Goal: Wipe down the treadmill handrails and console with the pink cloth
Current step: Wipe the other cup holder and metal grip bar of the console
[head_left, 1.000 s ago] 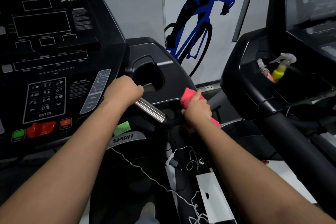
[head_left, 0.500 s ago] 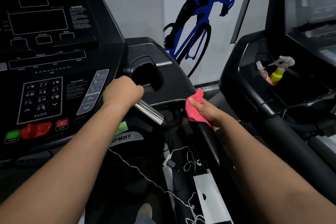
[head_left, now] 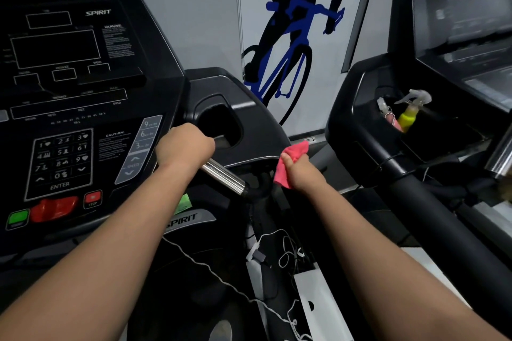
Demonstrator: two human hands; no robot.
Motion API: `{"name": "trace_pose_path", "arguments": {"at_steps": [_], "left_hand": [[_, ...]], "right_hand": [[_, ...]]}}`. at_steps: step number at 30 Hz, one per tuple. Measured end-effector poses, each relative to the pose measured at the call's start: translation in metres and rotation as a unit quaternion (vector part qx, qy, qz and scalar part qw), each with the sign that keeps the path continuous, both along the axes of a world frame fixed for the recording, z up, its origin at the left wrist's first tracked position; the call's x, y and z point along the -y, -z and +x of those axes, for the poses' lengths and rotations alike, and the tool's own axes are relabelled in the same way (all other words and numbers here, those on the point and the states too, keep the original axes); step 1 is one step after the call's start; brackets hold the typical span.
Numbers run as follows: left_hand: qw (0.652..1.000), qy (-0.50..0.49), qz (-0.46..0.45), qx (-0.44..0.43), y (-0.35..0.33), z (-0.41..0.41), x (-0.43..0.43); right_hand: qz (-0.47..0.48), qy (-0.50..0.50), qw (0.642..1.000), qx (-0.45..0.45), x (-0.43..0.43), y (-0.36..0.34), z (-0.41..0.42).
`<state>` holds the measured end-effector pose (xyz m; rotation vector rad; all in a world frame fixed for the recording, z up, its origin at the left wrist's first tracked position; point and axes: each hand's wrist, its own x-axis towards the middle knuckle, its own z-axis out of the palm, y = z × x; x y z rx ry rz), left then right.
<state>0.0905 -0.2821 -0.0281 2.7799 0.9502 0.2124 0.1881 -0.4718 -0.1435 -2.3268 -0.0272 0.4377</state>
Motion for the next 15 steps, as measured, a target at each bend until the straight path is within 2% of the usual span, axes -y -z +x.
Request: {"name": "trace_pose_path", "arguments": {"at_steps": [3,6,8,11,15], "left_hand": [[1.000,0.008,-0.002,0.003,0.002,0.000,-0.002],[0.999,0.024,-0.013,0.020,0.004,-0.002,-0.005],[0.998,0.039,-0.029,0.030,0.006,-0.004,-0.008],[0.997,0.055,-0.043,0.037,0.007,-0.006,-0.012],[0.997,0.052,-0.041,0.039,0.006,-0.005,-0.010]], "right_hand": [[-0.105,-0.007,0.993,0.056,-0.015,-0.002,-0.012],[-0.243,-0.026,0.966,0.087,-0.033,-0.004,-0.023],[-0.262,-0.027,0.961,0.086,-0.035,-0.004,-0.021],[-0.157,-0.035,0.983,0.089,-0.023,-0.001,-0.010],[-0.006,-0.045,0.998,0.044,-0.004,0.002,0.006]]}}
